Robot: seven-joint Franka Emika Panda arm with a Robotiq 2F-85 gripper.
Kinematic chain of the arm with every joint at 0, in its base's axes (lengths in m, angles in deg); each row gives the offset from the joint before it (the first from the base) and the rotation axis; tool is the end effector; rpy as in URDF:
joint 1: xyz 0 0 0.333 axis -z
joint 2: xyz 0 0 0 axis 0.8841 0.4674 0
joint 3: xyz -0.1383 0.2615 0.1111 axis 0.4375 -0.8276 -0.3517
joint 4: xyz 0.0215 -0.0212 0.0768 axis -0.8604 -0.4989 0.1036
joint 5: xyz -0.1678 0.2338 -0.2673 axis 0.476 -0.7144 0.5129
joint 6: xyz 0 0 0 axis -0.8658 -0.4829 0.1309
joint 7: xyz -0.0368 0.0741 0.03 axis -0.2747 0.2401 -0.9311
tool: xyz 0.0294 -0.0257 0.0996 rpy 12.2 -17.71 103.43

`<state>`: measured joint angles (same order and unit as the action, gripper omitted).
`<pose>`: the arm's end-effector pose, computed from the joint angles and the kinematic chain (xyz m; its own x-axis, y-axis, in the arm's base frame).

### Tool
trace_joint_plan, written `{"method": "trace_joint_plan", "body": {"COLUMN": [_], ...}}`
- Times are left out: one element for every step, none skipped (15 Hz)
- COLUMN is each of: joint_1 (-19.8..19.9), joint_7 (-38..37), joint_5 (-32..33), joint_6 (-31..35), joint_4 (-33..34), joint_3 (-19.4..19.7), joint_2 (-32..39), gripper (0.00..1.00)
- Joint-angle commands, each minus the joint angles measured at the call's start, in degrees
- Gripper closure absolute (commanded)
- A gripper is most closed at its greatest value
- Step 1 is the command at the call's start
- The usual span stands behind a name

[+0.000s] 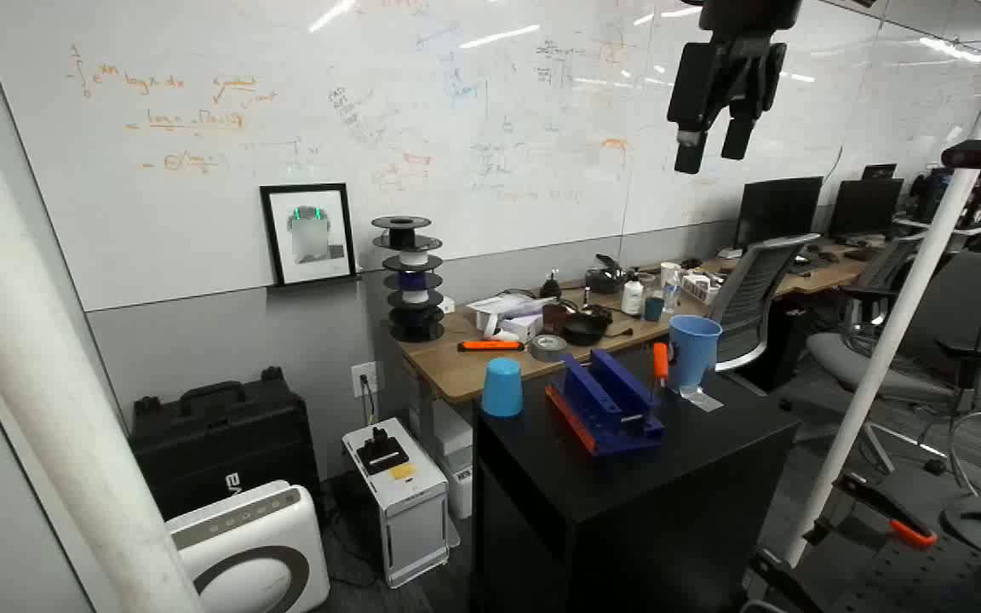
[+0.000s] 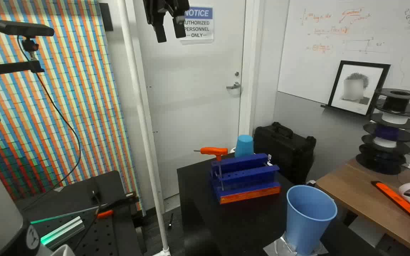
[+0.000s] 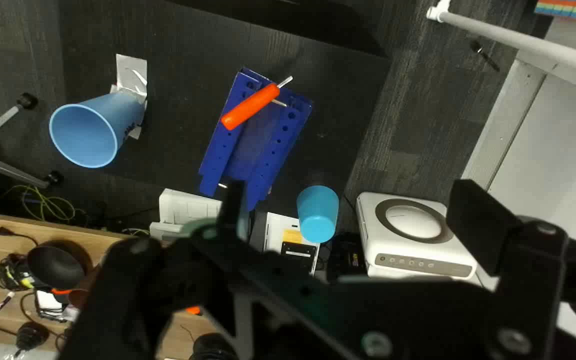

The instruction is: Put the orange object into the blue cup

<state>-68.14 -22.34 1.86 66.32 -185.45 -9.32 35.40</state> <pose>0.3535 0.1574 0.5504 0.9799 0.1723 0.1004 0.1580 -0.9780 0.1364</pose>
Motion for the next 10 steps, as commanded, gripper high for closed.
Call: {"method": "trace_joint_plan", "body": {"joint_1": [-1.13,-1.12,-1.12,-1.11,-1.11,-1.11,-0.02,0.9,1.56,2.43], "joint_7": [-0.53,-0.53,-0.53,-0.53,-0.53,-0.53,-2.43,-4.08,-5.57,-7.74], "joint_5": [0.58,0.58,0.58,0.57,0.57,0.57,1.55,2.07,2.68,3.22], "joint_6": [-0.07,-0.08,-0.08,-0.08,-0.09,-0.09,2.28,5.23,7.3,11.2], "joint_4": [0.39,0.75,0.94,0.99,0.99,0.99,0.2,-1.4,-2.7,-5.24], "joint_3": [0.87,0.87,0.85,0.84,0.84,0.85,0.31,0.27,0.4,0.62], "joint_2": [0.2,0.1,-0.07,-0.2,-0.23,-0.23,0.91,2.11,3.26,4.21], "gripper": [0.0,0.0,0.0,0.0,0.0,0.0,0.0,0.0,0.0,0.0]}}
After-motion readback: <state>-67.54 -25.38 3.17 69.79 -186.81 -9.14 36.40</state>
